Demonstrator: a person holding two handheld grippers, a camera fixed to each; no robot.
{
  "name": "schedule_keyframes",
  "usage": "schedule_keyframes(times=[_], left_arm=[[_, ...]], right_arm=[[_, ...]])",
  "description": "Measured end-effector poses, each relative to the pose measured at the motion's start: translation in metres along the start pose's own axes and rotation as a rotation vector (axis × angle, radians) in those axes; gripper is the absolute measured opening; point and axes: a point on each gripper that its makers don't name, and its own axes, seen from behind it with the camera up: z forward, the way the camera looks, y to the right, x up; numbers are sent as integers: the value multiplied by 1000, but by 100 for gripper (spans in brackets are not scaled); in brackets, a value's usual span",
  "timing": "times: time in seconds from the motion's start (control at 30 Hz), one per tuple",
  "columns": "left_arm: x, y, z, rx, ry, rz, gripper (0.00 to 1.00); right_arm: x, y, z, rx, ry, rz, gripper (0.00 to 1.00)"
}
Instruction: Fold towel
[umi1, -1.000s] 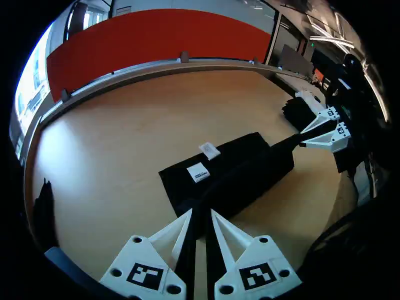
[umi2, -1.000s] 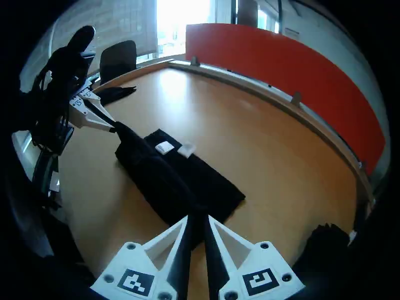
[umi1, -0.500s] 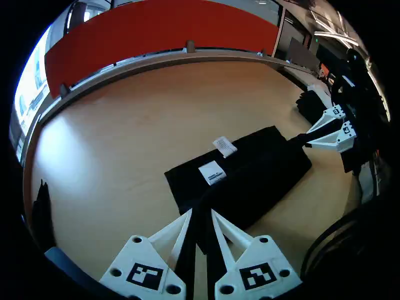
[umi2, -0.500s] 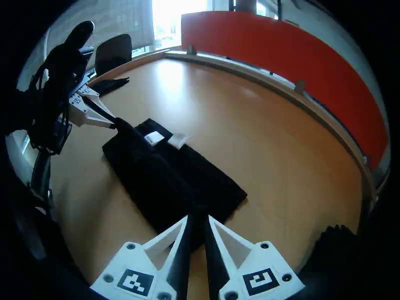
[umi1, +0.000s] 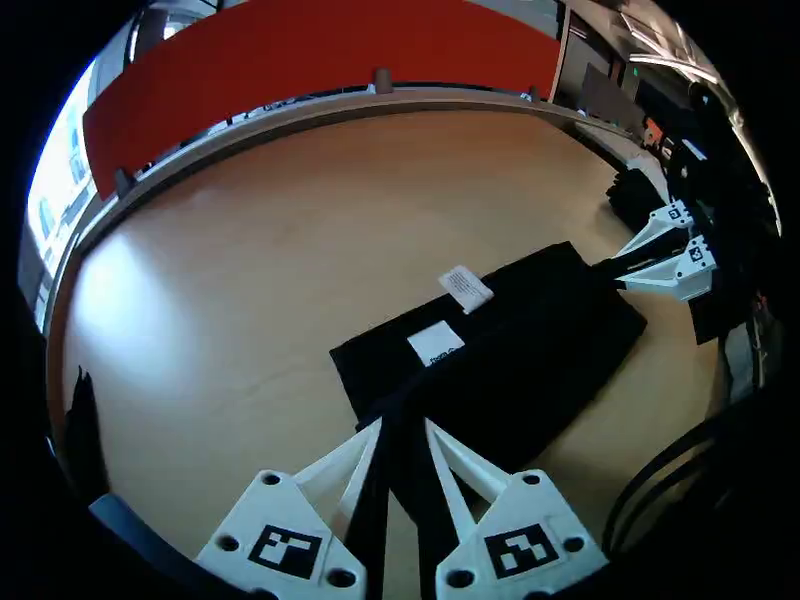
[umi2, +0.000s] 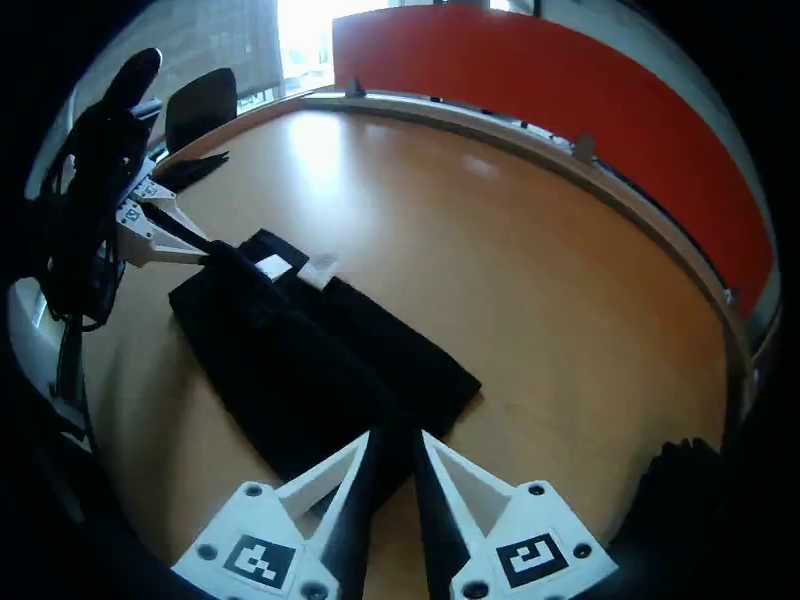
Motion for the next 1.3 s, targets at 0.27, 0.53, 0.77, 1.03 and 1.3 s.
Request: schedule_keyframes(times=[0.27,0.53,0.77,1.03,1.3], left_arm=[[1,-12,4,43,6,15,41],[0,-23,5,77,-1,26,41],[4,-28,6,84,-4,25,65],[15,-37,8,96,10,27,68],[21,-43,7,110,17,30,93]], right_arm=[[-6,12,5,-37,-12,4,56],[-9,19,9,-59,-21,-2,73],[-4,26,11,-76,-17,-8,75],[10,40,13,-107,5,-10,85],[21,51,12,-135,27,-2,86]])
